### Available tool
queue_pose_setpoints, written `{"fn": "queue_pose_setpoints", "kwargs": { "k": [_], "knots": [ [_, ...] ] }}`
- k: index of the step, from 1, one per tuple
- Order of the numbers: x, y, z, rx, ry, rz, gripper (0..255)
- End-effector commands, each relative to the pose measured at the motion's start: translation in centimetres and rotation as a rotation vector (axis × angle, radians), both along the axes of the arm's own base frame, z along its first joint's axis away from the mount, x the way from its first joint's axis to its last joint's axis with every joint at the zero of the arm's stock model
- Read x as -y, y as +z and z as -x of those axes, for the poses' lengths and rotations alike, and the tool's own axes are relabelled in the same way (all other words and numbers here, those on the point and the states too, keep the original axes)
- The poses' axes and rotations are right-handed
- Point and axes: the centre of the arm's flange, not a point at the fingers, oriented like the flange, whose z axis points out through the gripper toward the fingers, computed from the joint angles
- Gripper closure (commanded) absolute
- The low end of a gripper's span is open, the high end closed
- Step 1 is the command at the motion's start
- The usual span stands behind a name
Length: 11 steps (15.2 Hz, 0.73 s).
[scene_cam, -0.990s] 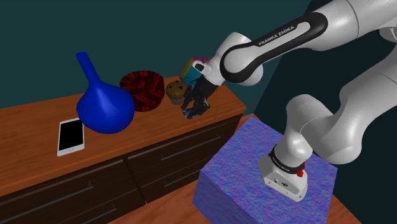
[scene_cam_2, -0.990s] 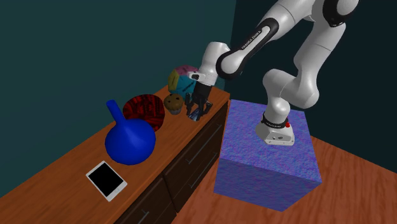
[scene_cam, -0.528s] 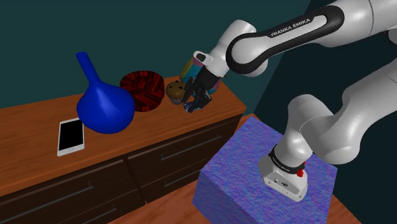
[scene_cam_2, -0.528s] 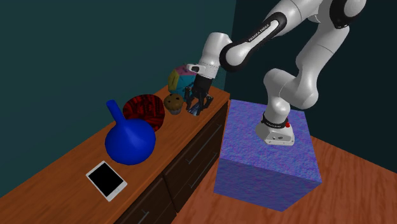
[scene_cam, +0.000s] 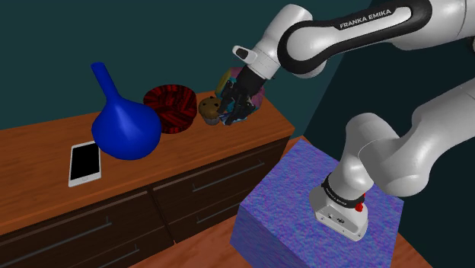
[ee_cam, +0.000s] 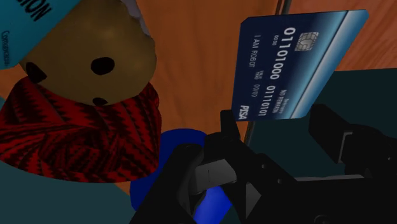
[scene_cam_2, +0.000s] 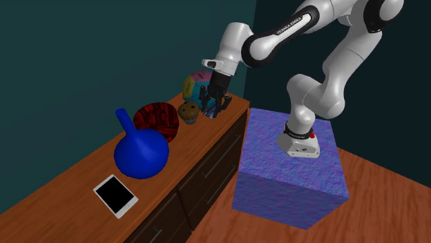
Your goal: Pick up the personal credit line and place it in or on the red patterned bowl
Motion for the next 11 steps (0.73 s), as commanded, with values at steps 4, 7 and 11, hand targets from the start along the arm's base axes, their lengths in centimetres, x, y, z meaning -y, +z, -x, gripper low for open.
{"fn": "queue_pose_setpoints", "kwargs": {
  "k": [4, 7, 11],
  "knots": [
    [0.0, 2.7, 0.1, 0.000, 0.000, 0.000, 255],
    [0.0, 4.3, 0.1, 0.000, 0.000, 0.000, 255],
    [-0.7, 5.3, -2.5, 0.000, 0.000, 0.000, 255]
  ]
}}
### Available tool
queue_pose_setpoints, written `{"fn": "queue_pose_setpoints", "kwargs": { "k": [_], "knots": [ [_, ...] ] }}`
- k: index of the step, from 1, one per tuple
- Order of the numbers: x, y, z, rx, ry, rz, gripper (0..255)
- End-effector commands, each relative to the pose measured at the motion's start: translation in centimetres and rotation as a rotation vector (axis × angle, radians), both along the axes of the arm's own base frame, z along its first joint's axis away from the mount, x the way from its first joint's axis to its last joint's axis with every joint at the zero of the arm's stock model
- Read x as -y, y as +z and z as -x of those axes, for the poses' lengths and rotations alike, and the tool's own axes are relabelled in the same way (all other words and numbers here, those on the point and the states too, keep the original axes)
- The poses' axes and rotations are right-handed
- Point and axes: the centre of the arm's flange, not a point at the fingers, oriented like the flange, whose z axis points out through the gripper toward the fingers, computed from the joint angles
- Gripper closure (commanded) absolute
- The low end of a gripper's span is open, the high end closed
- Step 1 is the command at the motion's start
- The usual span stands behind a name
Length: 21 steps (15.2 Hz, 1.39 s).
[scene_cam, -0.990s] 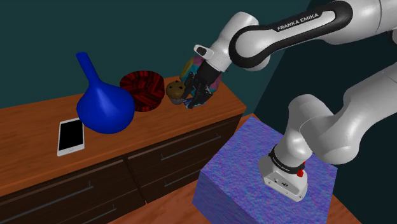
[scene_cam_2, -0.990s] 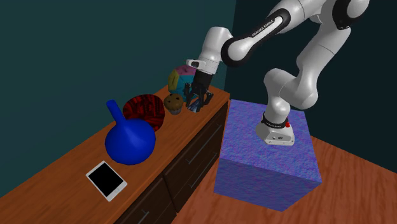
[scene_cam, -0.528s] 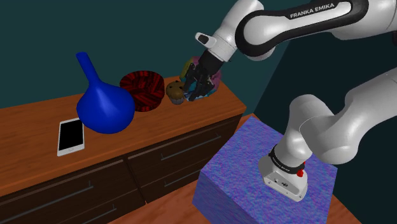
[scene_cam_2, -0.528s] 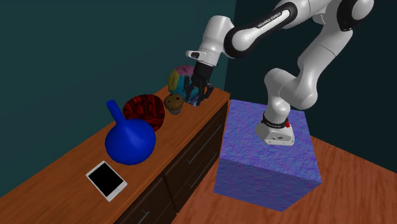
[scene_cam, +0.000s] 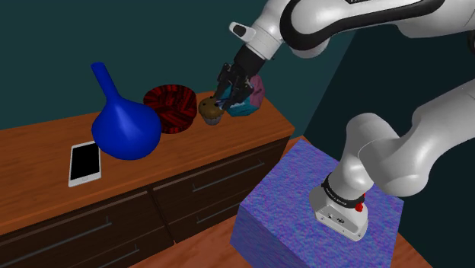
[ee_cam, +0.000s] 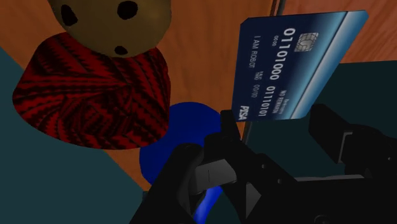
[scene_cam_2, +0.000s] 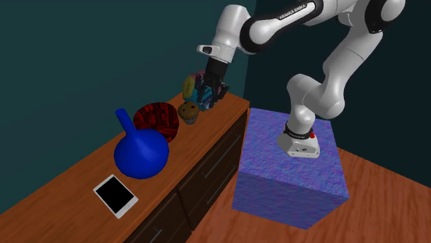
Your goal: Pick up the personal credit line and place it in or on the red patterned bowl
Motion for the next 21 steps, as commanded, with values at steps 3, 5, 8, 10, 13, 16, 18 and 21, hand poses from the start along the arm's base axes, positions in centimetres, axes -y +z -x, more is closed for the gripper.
{"fn": "queue_pose_setpoints", "kwargs": {
  "k": [3, 5, 8, 10, 13, 16, 18, 21],
  "knots": [
    [-1.4, 0.4, -4.9, 0.000, 0.000, 0.001, 255],
    [-2.1, 0.6, -7.4, 0.000, 0.000, 0.001, 255],
    [-3.1, 0.9, -11.2, 0.000, 0.000, 0.001, 255],
    [-3.7, 1.1, -13.8, 0.000, 0.000, 0.001, 255],
    [-4.7, 1.3, -17.6, 0.000, 0.000, 0.001, 255],
    [-5.7, 1.6, -21.4, 0.000, 0.000, 0.001, 255],
    [-6.1, 1.2, -22.8, 0.000, 0.000, 0.001, 255],
    [-6.1, -0.4, -22.8, 0.000, 0.000, 0.001, 255]
  ]
}}
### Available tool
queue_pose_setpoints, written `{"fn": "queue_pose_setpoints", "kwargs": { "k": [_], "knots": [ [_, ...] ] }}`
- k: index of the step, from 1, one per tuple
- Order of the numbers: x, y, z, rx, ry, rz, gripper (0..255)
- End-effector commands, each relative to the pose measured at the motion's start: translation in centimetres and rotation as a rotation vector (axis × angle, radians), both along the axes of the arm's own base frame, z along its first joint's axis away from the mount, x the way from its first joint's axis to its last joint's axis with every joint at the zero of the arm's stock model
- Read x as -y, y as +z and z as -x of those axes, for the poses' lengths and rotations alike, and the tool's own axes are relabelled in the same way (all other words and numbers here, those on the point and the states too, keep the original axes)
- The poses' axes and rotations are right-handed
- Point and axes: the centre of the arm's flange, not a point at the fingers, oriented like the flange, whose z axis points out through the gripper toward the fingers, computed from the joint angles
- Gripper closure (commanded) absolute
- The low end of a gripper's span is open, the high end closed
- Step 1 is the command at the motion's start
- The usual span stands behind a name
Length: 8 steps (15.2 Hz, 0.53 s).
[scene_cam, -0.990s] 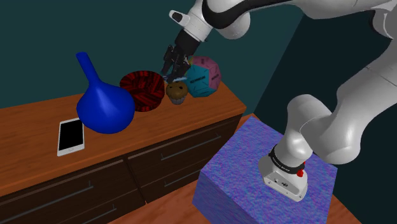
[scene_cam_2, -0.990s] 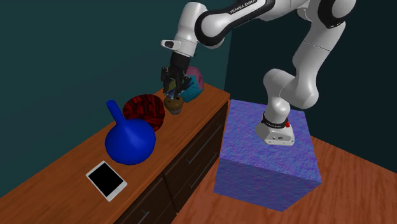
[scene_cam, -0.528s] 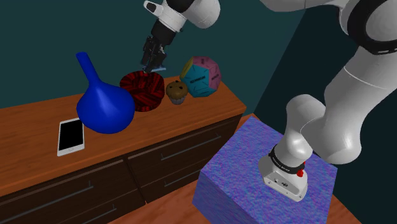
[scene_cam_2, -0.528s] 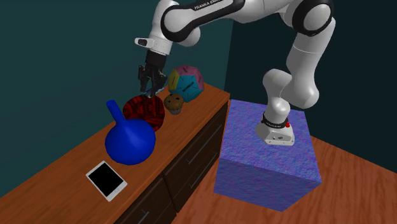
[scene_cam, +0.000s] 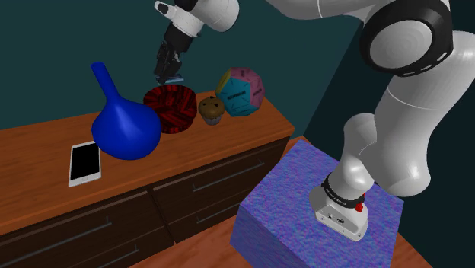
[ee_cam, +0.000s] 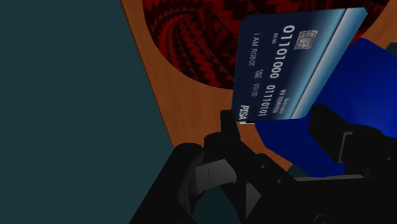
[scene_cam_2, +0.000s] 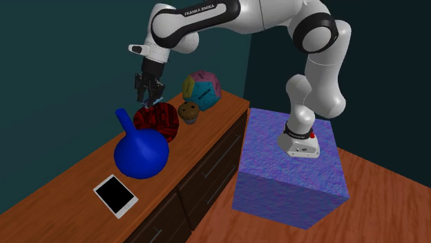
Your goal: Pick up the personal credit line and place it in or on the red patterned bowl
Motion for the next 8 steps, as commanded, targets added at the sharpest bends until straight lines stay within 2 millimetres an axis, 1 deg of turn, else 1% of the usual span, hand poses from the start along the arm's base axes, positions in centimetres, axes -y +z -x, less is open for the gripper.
{"fn": "queue_pose_setpoints", "kwargs": {
  "k": [1, 8],
  "knots": [
    [0.0, -1.0, 0.0, 0.000, 0.000, 0.000, 255],
    [0.0, -4.7, 0.0, 0.000, 0.000, 0.000, 255]
  ]
}}
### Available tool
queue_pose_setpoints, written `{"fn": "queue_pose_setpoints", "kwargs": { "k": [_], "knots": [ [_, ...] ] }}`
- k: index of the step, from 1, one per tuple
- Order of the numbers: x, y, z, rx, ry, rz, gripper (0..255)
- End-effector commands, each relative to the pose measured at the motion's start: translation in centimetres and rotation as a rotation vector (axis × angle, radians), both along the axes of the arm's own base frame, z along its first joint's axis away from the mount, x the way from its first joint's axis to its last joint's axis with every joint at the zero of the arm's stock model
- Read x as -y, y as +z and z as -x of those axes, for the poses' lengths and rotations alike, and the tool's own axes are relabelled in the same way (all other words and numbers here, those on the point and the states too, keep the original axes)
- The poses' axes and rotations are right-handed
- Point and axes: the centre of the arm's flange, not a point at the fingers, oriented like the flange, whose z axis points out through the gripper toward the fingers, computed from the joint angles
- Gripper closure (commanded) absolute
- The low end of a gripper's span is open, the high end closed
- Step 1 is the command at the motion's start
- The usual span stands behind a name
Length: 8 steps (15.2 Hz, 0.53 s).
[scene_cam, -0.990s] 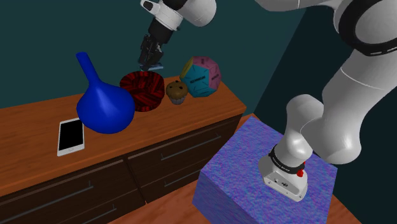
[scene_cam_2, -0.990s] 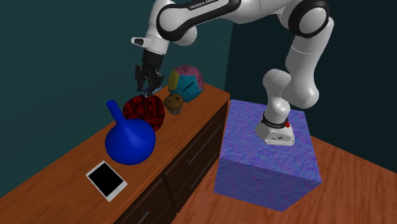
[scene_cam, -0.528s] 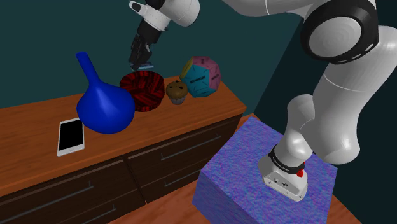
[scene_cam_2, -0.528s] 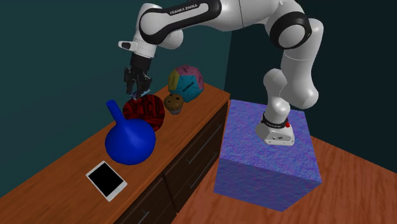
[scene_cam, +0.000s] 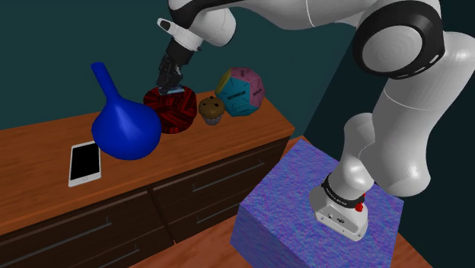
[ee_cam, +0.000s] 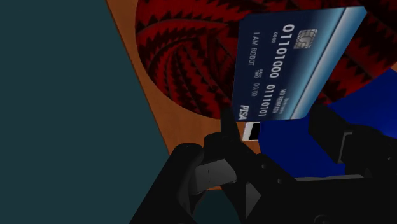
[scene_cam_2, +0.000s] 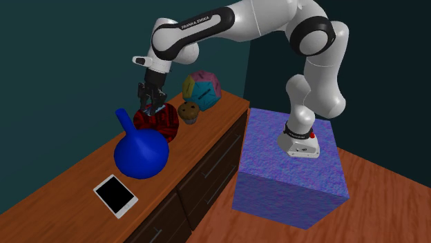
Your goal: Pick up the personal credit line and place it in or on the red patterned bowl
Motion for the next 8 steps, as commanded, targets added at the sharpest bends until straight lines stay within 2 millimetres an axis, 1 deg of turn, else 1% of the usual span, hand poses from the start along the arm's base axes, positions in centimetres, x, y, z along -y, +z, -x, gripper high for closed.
{"fn": "queue_pose_setpoints", "kwargs": {
  "k": [1, 5, 8],
  "knots": [
    [0.0, -1.1, 0.0, 0.000, 0.000, 0.000, 255],
    [0.0, -3.0, 0.0, 0.000, 0.000, 0.000, 255],
    [0.0, -3.0, 0.0, 0.000, 0.000, 0.000, 255]
  ]
}}
